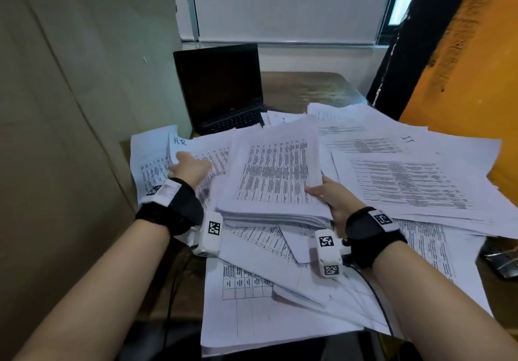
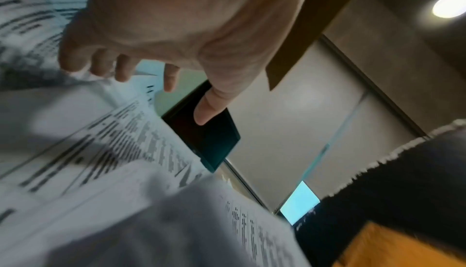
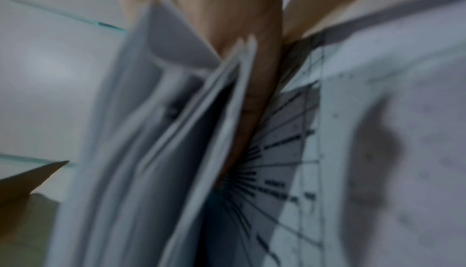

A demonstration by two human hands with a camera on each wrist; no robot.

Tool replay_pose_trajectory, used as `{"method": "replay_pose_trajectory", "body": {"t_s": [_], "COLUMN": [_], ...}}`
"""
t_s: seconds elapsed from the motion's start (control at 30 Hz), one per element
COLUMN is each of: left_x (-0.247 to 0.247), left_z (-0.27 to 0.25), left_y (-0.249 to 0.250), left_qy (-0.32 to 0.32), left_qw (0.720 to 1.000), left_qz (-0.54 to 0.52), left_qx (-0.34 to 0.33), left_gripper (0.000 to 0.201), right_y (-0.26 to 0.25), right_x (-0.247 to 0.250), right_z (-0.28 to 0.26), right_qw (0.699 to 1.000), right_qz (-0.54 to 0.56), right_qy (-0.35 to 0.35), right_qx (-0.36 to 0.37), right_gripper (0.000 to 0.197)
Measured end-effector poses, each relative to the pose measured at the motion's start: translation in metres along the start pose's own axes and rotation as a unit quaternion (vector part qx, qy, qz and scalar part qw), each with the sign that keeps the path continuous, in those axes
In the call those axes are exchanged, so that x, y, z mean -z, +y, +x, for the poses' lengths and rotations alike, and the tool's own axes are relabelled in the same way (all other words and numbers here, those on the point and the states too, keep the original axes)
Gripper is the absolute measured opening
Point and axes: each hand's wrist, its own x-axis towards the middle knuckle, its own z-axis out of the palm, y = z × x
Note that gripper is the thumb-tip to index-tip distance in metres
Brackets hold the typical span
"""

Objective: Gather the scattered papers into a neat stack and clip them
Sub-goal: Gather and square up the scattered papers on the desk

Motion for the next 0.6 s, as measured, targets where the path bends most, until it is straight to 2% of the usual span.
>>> {"method": "replay_pose_trajectory", "body": {"t_s": [0.07, 0.13, 0.17, 0.2, 0.27, 0.33, 0.37, 0.4, 0.47, 0.53, 0.6], "left_x": [0.005, 0.004, 0.004, 0.005, 0.004, 0.007, 0.013, 0.019, 0.034, 0.048, 0.058], "left_z": [0.004, 0.013, 0.012, 0.006, -0.008, -0.022, -0.031, -0.042, -0.059, -0.078, -0.085], "left_y": [-0.006, -0.015, -0.017, -0.017, -0.01, 0.004, 0.015, 0.027, 0.054, 0.081, 0.101], "left_qy": [-0.034, -0.045, -0.048, -0.054, -0.04, 0.015, 0.054, 0.103, 0.173, 0.208, 0.22], "left_qw": [0.997, 0.985, 0.979, 0.975, 0.985, 0.991, 0.983, 0.965, 0.921, 0.868, 0.842], "left_qz": [-0.059, -0.148, -0.178, -0.204, -0.165, -0.069, -0.02, 0.017, 0.017, -0.008, -0.063], "left_qx": [0.04, 0.078, 0.087, 0.072, -0.004, -0.117, -0.177, -0.24, -0.348, -0.45, -0.489], "left_gripper": [0.082, 0.082, 0.075, 0.058, 0.012, 0.007, 0.009, 0.013, 0.016, 0.021, 0.028], "right_y": [0.001, 0.002, 0.004, 0.004, 0.005, 0.006, 0.007, 0.007, 0.009, 0.009, 0.009], "right_x": [0.004, 0.009, 0.011, 0.012, 0.012, 0.011, 0.012, 0.012, 0.011, 0.011, 0.011], "right_z": [0.002, 0.003, 0.004, 0.003, 0.0, 0.002, 0.006, 0.01, 0.013, 0.015, 0.015], "right_qw": [0.999, 0.997, 0.995, 0.994, 0.992, 0.99, 0.991, 0.992, 0.996, 0.997, 0.998], "right_qz": [0.033, 0.079, 0.098, 0.109, 0.12, 0.138, 0.136, 0.127, 0.094, 0.079, 0.07], "right_qy": [-0.01, -0.002, -0.001, -0.01, -0.028, -0.025, -0.02, -0.022, -0.01, -0.001, -0.005], "right_qx": [-0.012, -0.018, -0.014, -0.005, 0.011, 0.004, 0.002, 0.005, 0.002, 0.002, 0.007], "right_gripper": [0.038, 0.061, 0.068, 0.068, 0.062, 0.062, 0.061, 0.053, 0.049, 0.046, 0.043]}}
